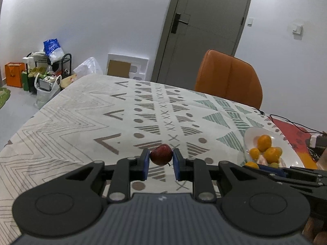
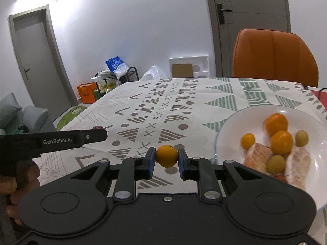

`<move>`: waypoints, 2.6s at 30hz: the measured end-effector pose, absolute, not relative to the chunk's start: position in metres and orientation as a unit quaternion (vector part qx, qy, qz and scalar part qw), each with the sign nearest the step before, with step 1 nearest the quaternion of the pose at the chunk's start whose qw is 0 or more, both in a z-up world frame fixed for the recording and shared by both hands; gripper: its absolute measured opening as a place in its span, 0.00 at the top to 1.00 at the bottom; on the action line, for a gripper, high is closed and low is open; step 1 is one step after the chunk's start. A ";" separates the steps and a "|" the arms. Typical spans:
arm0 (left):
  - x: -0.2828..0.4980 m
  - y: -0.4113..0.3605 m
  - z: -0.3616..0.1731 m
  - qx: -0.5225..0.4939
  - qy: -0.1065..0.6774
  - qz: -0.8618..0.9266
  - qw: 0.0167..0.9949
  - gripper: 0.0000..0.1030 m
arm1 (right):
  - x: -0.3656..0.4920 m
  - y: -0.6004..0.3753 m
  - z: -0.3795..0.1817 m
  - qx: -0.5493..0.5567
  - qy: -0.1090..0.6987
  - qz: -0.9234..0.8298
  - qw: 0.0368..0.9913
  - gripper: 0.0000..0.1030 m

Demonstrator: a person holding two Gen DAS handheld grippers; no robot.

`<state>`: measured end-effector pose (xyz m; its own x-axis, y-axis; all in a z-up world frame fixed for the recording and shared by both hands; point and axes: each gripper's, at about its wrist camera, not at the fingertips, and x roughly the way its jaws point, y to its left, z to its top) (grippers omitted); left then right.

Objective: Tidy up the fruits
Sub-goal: 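Carry the small orange into the plate and open the right tool while the left carries the apple, then lower the red apple into the plate and open the left tool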

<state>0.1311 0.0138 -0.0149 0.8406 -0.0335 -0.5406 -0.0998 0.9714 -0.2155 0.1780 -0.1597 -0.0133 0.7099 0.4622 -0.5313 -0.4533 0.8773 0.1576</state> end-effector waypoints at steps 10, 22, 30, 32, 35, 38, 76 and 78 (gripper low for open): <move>0.130 -0.017 -0.008 -0.105 0.276 -0.004 0.955 0.78 | 0.166 -0.193 -0.009 0.023 0.275 0.225 0.934 0.79; 0.140 -0.057 -0.006 -0.082 0.279 -0.030 0.956 0.78 | 0.163 -0.244 -0.009 0.054 0.266 0.190 0.944 0.79; 0.146 -0.084 -0.007 -0.064 0.284 -0.056 0.955 0.78 | 0.160 -0.271 -0.014 0.074 0.261 0.164 0.948 0.79; 0.148 -0.090 -0.008 -0.058 0.285 -0.062 0.955 0.78 | 0.160 -0.277 -0.017 0.079 0.261 0.158 0.949 0.79; 0.150 -0.098 -0.009 -0.052 0.287 -0.070 0.954 0.78 | 0.162 -0.286 -0.019 0.087 0.261 0.150 0.950 0.79; 0.155 -0.106 -0.010 -0.048 0.289 -0.075 0.953 0.78 | 0.164 -0.295 -0.022 0.092 0.260 0.141 0.951 0.79; 0.175 -0.130 -0.010 0.001 0.301 -0.079 0.950 0.59 | 0.165 -0.317 -0.022 0.102 0.252 0.103 0.957 0.19; 0.171 -0.124 -0.008 -0.001 0.300 -0.069 0.951 0.41 | 0.163 -0.316 -0.021 0.103 0.250 0.098 0.958 0.08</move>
<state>0.1709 -0.1241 -0.0077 0.8104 -0.1316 -0.5709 0.1308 0.9905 -0.0427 0.1632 -0.3156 -0.0212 0.8556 0.2387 -0.4593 -0.1353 0.9596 0.2467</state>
